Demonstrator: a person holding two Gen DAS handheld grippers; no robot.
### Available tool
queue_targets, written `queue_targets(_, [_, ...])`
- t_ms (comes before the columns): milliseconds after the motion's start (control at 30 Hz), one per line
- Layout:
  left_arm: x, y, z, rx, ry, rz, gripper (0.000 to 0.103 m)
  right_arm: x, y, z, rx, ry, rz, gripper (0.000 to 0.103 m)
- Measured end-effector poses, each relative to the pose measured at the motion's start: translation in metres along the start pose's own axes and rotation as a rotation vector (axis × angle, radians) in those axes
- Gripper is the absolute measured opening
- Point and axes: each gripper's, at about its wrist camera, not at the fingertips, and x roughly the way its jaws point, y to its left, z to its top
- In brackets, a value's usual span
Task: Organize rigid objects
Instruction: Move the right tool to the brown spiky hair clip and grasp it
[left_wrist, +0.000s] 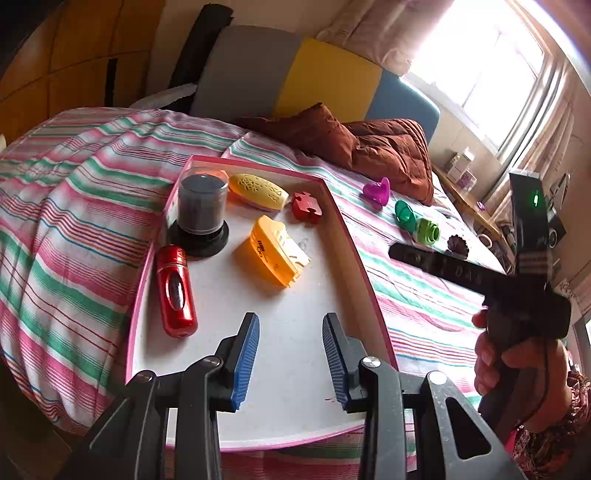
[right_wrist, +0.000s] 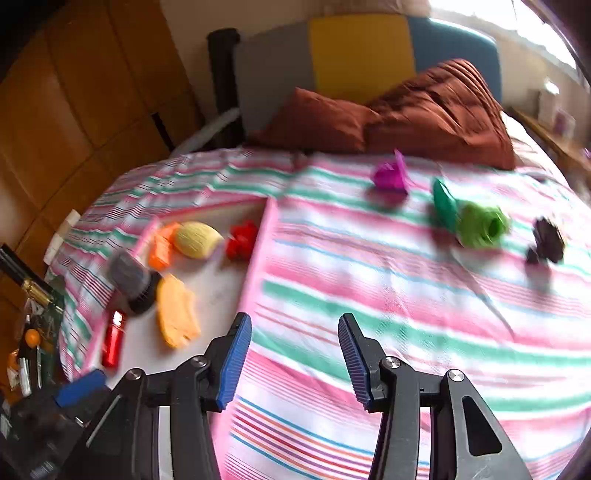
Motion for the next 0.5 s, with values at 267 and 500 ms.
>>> queue_targets(267, [0.003, -0.018, -0.001, 0.051, 0.016, 0.015, 0.035, -0.005, -0.064, -0.033, 0.109, 0.023, -0.077, 0.050])
queue_targets(500, [0.003, -0.037, 0.004, 0.091, 0.017, 0.005, 0.035, -0.014, -0.118, -0.028, 0.107, -0.017, -0.251, 0.050])
